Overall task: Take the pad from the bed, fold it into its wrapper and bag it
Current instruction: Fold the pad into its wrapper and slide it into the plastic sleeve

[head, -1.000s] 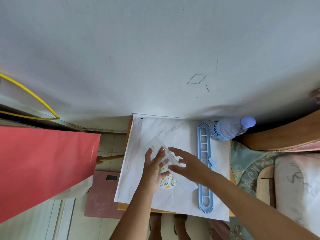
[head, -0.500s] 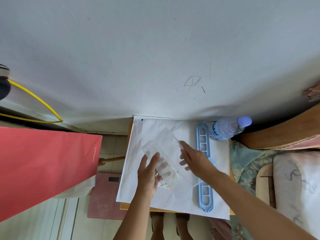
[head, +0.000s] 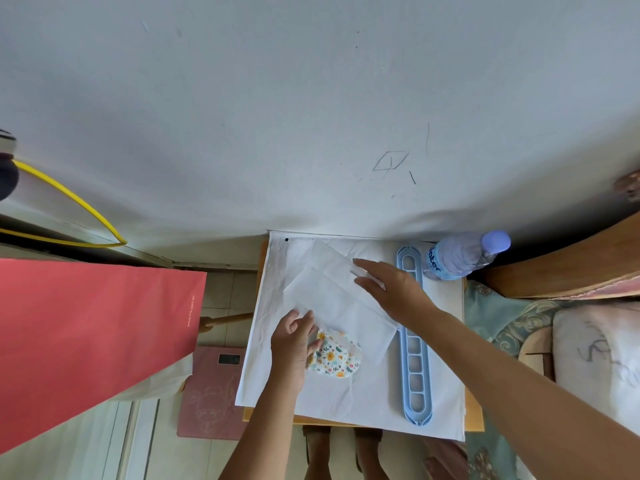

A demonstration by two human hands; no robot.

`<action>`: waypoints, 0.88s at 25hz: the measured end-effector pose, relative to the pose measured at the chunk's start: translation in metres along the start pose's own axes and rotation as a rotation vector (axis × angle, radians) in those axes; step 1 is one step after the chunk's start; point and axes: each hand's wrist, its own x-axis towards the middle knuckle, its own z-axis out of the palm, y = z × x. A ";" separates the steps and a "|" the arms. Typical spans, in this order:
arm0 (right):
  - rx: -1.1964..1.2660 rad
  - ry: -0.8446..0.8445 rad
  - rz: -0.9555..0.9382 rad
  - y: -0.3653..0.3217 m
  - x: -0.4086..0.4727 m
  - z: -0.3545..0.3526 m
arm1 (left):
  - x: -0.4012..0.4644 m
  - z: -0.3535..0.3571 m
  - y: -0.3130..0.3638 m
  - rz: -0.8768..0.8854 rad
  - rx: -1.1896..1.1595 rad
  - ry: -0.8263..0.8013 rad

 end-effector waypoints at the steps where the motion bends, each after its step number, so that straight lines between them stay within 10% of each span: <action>1: -0.039 0.003 0.008 -0.003 0.009 -0.001 | 0.004 0.003 0.001 -0.012 0.038 0.017; 13: -0.402 0.343 -0.250 -0.003 0.063 0.028 | 0.054 0.038 0.003 -0.286 -0.110 0.174; 22: -0.499 0.257 -0.121 -0.001 0.035 0.032 | 0.041 0.022 -0.008 -0.088 0.312 0.220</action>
